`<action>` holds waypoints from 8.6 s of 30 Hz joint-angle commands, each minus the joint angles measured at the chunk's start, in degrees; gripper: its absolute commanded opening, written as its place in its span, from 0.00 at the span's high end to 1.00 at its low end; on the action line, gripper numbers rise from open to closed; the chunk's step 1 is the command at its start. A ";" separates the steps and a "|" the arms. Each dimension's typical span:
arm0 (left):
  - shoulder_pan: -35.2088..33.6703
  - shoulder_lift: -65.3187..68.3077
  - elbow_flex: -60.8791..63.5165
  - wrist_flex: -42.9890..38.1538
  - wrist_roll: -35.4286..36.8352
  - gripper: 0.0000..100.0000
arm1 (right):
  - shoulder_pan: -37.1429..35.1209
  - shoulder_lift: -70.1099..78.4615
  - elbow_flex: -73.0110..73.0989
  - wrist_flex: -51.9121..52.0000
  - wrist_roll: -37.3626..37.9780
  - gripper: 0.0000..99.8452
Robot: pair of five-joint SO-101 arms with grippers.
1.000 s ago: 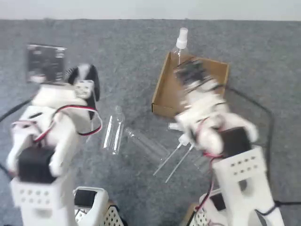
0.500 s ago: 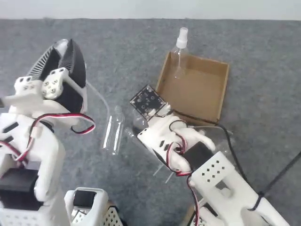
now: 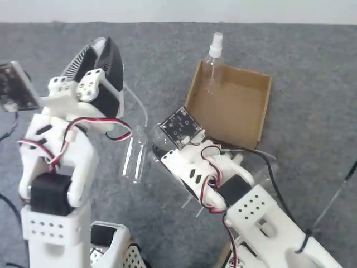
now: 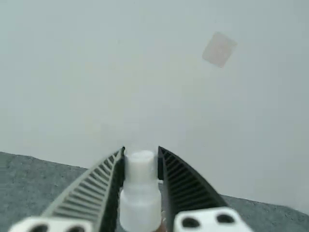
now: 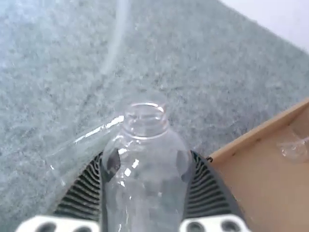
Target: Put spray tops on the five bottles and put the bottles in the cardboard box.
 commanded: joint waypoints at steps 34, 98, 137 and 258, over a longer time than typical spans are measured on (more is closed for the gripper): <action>-1.76 -0.79 5.23 -1.41 2.11 0.99 | -1.71 -6.81 3.08 -1.10 -0.70 0.99; 10.29 -2.90 13.49 13.45 -13.19 0.83 | 0.66 -6.46 16.62 -28.18 -8.97 0.99; 3.25 -16.44 22.02 10.20 -18.55 0.83 | 0.75 -6.46 17.67 -28.18 -8.88 0.99; 9.76 -29.01 54.73 -5.19 -24.09 0.82 | 39.25 72.04 -58.46 -14.20 -5.19 0.97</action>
